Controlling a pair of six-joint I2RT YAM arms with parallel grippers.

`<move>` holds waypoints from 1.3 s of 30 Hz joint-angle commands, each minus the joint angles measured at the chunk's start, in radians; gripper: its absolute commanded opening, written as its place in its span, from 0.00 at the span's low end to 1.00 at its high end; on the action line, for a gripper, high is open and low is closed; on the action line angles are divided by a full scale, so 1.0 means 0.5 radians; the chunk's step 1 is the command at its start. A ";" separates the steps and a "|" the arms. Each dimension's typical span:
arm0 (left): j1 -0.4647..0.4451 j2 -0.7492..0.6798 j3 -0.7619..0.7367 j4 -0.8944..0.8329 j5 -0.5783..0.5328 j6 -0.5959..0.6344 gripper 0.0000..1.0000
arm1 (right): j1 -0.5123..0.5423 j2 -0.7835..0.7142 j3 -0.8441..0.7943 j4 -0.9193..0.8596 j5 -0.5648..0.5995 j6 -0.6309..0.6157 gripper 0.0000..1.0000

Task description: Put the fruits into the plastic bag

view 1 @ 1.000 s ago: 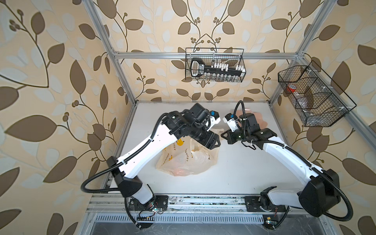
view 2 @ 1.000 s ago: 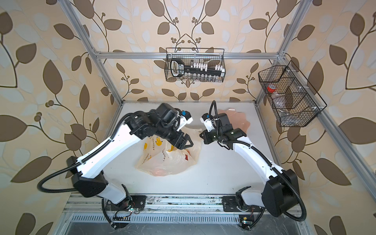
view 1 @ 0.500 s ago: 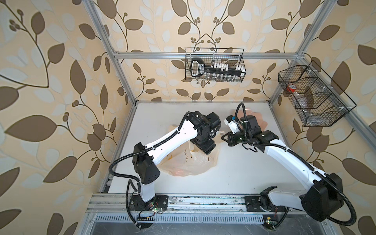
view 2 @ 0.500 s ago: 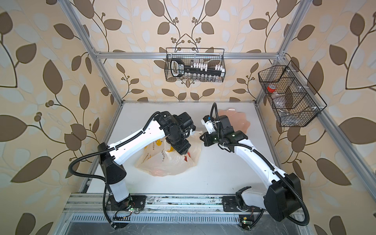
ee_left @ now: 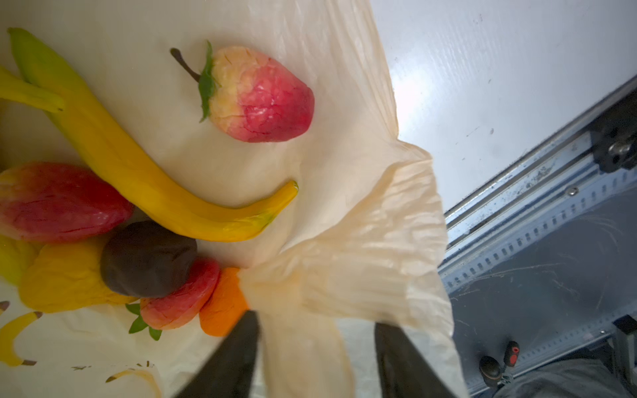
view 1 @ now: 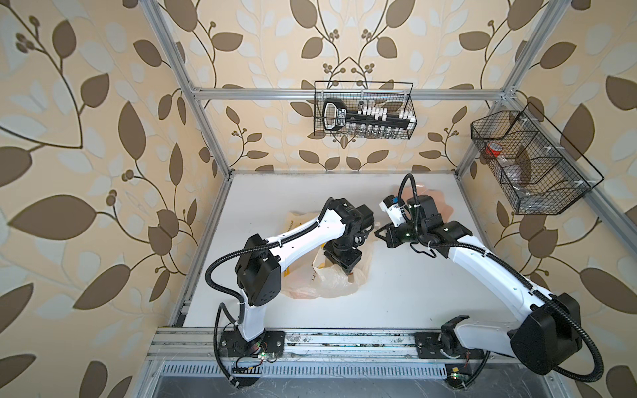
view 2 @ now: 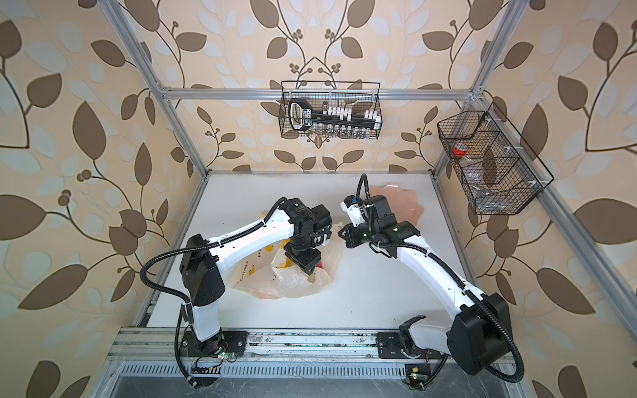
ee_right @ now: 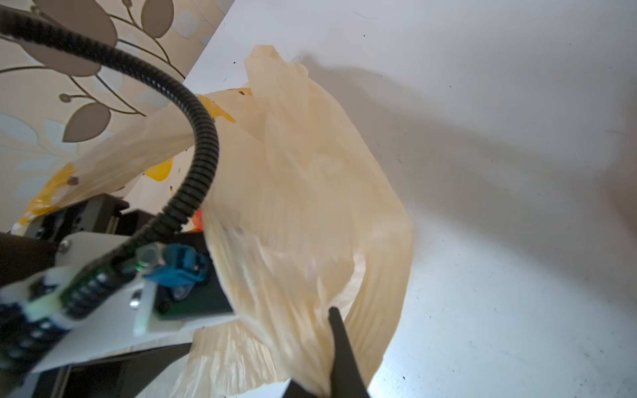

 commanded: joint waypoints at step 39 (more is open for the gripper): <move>-0.012 -0.692 -0.303 0.419 0.840 0.045 0.00 | -0.027 -0.051 0.040 -0.009 0.117 0.135 0.00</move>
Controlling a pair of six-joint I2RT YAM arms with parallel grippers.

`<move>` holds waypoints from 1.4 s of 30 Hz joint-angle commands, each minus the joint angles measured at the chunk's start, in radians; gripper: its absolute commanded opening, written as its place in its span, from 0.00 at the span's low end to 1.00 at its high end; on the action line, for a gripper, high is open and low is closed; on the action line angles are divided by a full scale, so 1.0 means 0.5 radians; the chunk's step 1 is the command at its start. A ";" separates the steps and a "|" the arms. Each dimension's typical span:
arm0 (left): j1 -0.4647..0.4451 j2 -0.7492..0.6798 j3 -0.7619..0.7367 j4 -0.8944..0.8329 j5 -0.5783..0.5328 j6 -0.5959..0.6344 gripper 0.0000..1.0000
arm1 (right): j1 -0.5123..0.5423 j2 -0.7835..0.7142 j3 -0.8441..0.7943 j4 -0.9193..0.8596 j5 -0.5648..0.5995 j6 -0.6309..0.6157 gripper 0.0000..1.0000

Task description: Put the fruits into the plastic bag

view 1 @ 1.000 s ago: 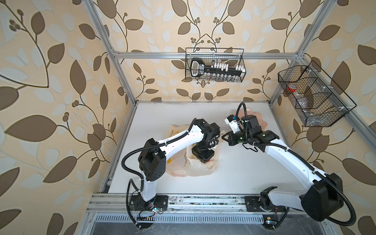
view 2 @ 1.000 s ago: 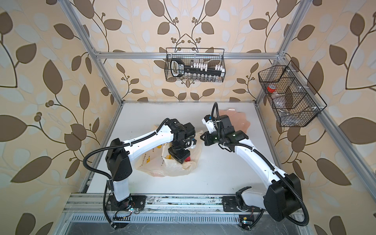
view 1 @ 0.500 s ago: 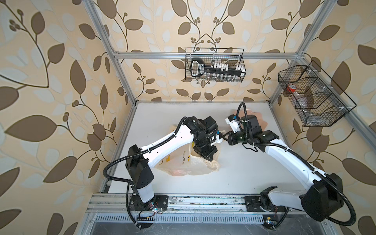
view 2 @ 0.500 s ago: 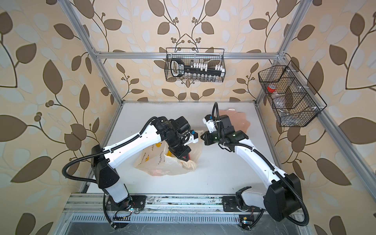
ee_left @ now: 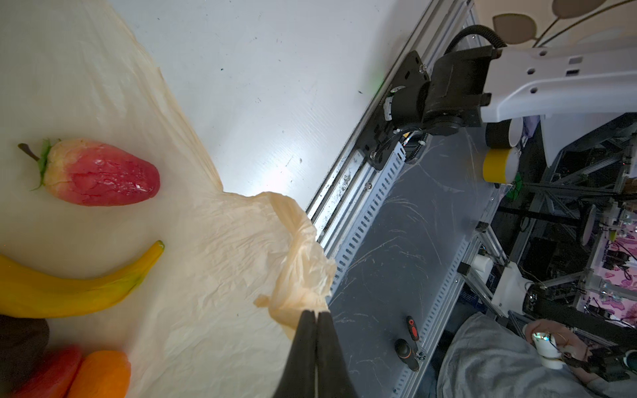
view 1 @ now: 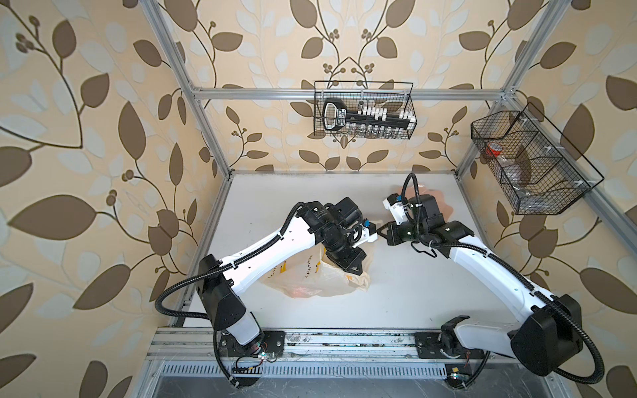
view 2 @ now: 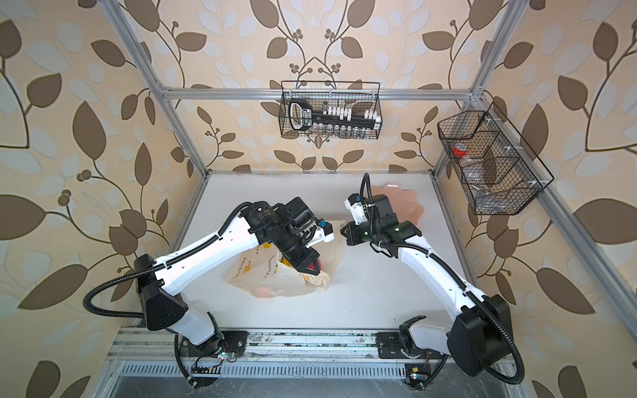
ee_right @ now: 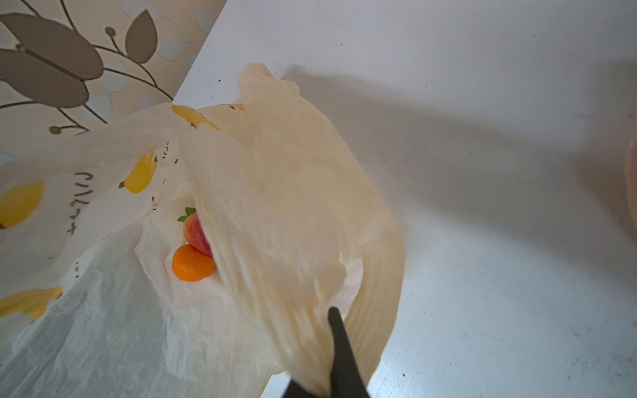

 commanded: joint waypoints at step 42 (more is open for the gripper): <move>0.709 -0.240 0.794 0.586 -0.561 0.211 0.00 | -0.280 -0.346 0.962 -0.187 0.384 1.396 0.00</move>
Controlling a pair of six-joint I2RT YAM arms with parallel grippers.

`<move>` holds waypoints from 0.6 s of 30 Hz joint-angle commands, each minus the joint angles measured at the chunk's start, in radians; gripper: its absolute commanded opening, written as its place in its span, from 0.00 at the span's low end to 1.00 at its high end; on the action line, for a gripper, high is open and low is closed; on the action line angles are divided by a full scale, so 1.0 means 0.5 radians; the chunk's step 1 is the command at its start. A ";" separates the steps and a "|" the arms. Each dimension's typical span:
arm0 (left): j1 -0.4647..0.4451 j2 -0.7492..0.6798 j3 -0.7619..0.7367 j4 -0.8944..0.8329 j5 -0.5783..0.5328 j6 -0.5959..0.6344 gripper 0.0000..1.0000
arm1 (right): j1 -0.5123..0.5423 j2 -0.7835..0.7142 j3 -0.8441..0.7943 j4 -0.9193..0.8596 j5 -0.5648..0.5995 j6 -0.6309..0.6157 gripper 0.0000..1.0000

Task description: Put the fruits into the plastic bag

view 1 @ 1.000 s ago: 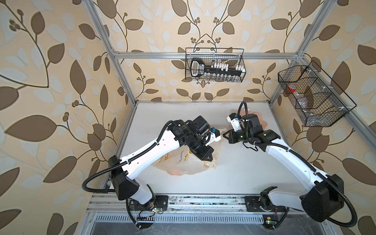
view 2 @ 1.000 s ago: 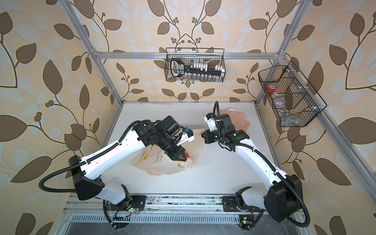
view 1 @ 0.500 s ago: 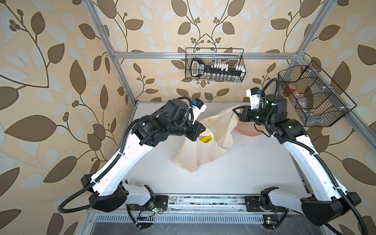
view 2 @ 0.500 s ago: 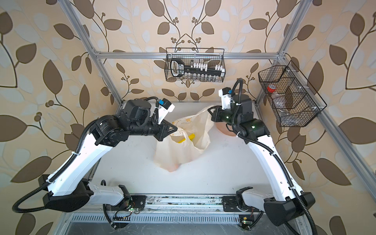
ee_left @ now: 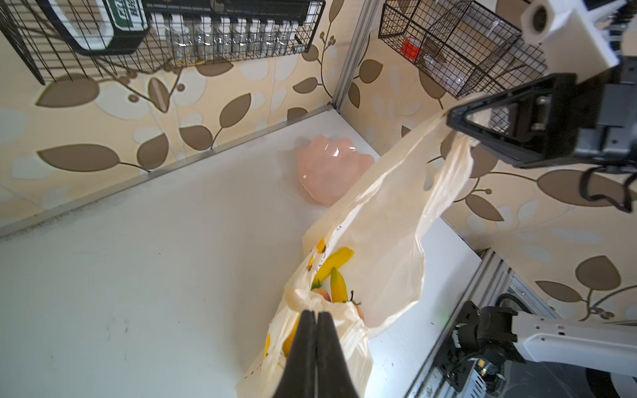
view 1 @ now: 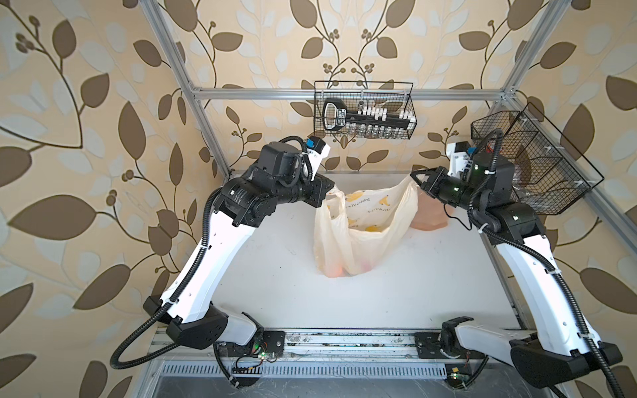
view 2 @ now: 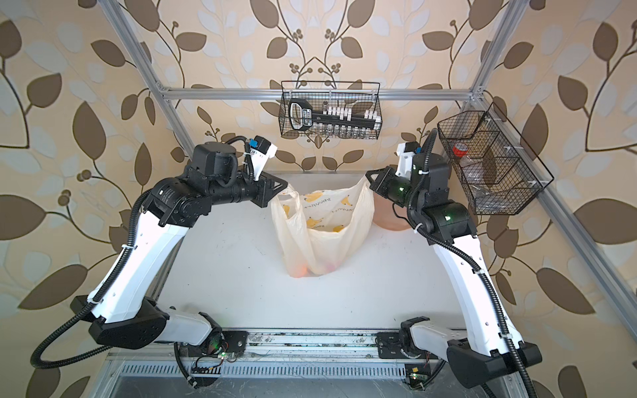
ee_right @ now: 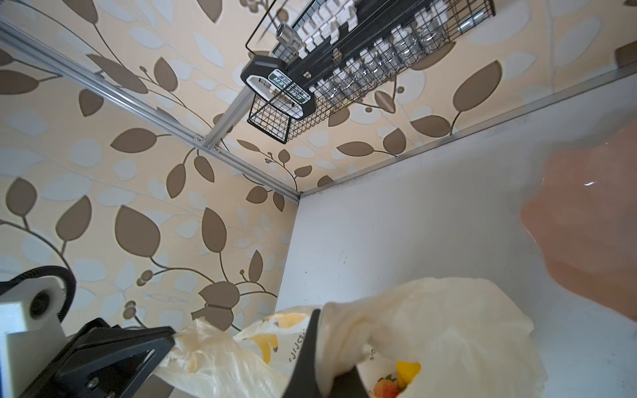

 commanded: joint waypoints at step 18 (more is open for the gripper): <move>0.276 0.100 -0.122 0.438 0.071 0.399 0.00 | 0.247 -0.394 -0.751 0.484 0.479 0.536 0.00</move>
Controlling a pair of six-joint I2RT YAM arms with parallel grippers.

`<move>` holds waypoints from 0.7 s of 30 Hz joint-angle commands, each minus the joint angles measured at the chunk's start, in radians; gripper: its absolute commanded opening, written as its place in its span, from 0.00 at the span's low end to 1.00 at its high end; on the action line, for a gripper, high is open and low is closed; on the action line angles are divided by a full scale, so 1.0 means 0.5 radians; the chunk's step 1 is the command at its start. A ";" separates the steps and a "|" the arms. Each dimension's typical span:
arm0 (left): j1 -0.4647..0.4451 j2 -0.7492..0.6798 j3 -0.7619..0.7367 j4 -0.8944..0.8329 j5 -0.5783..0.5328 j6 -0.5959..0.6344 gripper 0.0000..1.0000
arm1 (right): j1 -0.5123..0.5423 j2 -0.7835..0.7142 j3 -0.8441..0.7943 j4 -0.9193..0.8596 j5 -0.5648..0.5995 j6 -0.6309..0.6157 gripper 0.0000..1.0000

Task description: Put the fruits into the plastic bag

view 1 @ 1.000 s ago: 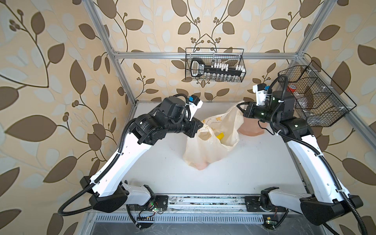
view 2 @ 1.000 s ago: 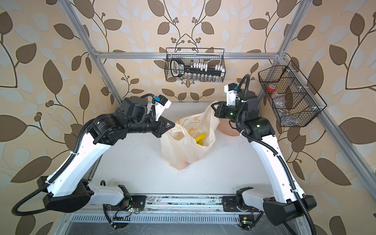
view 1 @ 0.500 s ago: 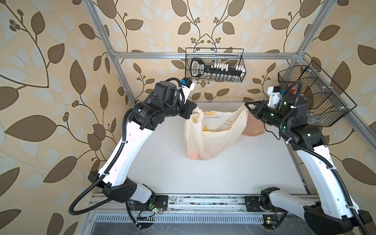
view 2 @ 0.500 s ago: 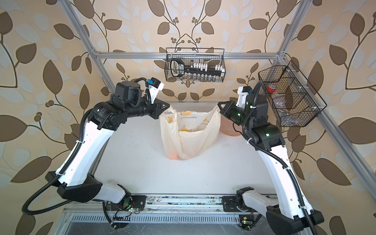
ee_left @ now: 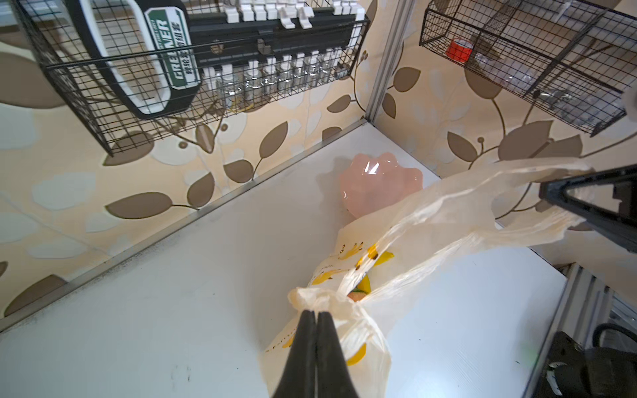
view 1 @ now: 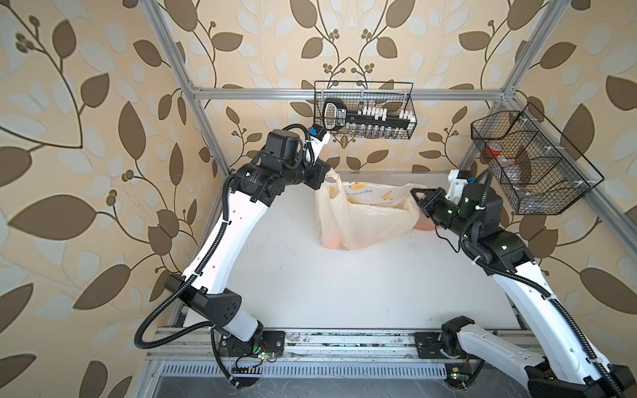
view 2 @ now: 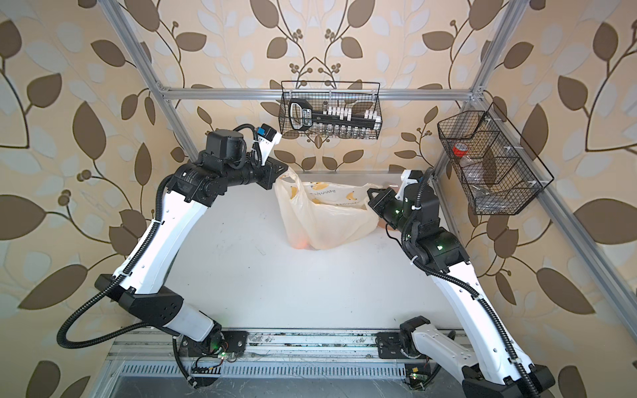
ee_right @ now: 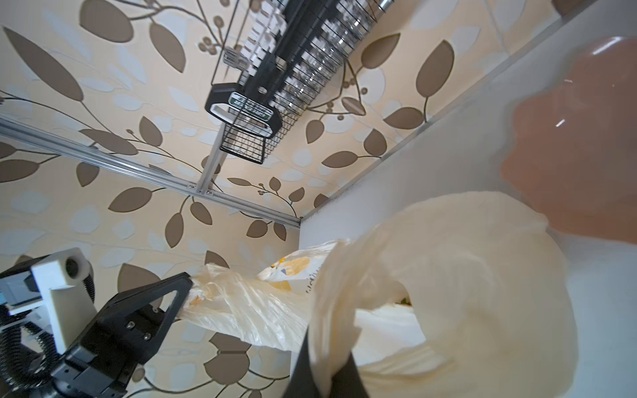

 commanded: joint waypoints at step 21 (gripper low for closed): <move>0.064 -0.503 -0.324 0.315 0.489 -0.630 0.94 | -0.271 0.049 0.194 -0.184 -0.292 -0.505 0.89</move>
